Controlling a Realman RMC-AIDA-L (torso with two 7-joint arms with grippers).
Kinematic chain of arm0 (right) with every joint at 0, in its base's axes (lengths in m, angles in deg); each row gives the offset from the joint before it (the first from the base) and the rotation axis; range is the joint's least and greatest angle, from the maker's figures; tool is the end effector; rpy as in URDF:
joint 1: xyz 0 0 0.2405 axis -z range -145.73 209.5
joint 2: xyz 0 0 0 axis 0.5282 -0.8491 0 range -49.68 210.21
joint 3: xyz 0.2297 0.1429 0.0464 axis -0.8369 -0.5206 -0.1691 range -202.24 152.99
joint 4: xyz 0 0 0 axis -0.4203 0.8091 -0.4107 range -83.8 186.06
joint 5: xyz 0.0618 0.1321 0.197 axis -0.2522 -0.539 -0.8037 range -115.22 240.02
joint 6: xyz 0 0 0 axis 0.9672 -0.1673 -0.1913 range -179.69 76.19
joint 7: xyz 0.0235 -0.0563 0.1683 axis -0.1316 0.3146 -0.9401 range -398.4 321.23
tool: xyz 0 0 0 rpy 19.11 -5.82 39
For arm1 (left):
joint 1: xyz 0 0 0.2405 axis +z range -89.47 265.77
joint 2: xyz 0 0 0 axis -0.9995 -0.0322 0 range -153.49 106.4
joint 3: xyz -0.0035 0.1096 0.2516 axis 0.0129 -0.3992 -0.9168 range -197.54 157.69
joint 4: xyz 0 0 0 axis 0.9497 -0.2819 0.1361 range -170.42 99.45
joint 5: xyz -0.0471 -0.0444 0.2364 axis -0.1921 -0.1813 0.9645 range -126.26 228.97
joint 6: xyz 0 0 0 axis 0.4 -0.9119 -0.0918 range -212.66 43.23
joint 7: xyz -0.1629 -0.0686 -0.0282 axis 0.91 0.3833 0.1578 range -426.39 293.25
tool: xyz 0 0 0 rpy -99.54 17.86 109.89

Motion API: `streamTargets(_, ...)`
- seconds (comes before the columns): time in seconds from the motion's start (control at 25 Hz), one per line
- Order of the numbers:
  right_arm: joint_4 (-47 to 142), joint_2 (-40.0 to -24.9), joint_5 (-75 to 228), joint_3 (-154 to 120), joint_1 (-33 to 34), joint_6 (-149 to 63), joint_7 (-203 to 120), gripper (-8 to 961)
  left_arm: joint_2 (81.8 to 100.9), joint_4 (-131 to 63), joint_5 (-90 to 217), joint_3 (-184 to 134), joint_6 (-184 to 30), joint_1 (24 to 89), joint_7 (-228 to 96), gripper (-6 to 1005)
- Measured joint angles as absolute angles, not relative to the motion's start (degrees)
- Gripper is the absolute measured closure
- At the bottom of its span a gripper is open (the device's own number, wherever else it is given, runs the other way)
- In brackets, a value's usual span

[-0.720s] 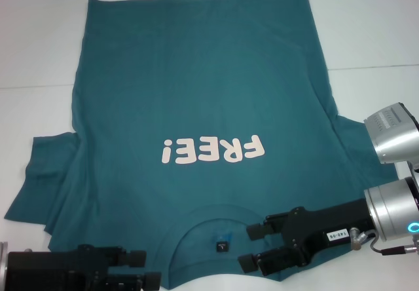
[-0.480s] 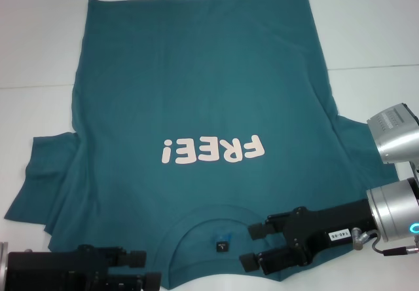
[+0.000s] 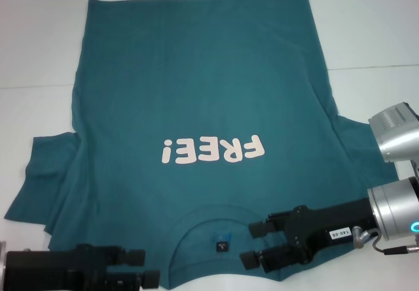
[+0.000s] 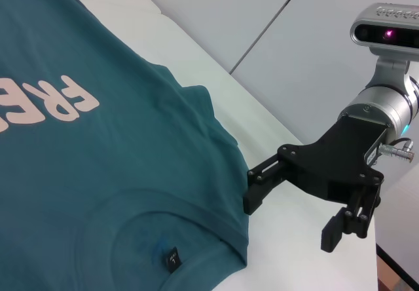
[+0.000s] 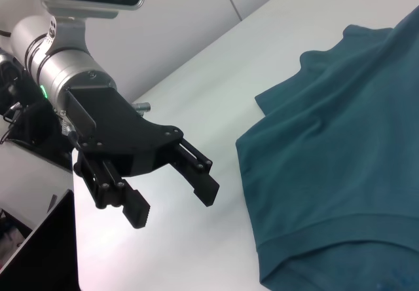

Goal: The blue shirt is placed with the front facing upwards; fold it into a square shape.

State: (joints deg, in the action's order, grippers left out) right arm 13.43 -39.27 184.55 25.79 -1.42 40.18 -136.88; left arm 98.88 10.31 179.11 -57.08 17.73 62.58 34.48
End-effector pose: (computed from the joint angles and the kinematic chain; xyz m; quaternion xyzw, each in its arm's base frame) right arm 0.2670 0.3563 -0.0790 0.9387 -0.3138 -0.1416 0.0173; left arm -0.2983 0.3140 -0.0461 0.9031 0.3848 0.1905 0.0082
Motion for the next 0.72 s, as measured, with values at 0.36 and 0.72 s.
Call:
streamTargets(0.36,12.67,-38.2,182.84,17.35,-1.59,40.48,-150.96,85,97.37,9.99,177.0,-46.63,12.65,59.73,57.26,268)
streamTargets(0.72,12.65,-35.0,178.43,12.67,-1.44,42.12,-162.24,85,94.7,2.6,172.1,-38.64,5.2,58.11,69.03,275)
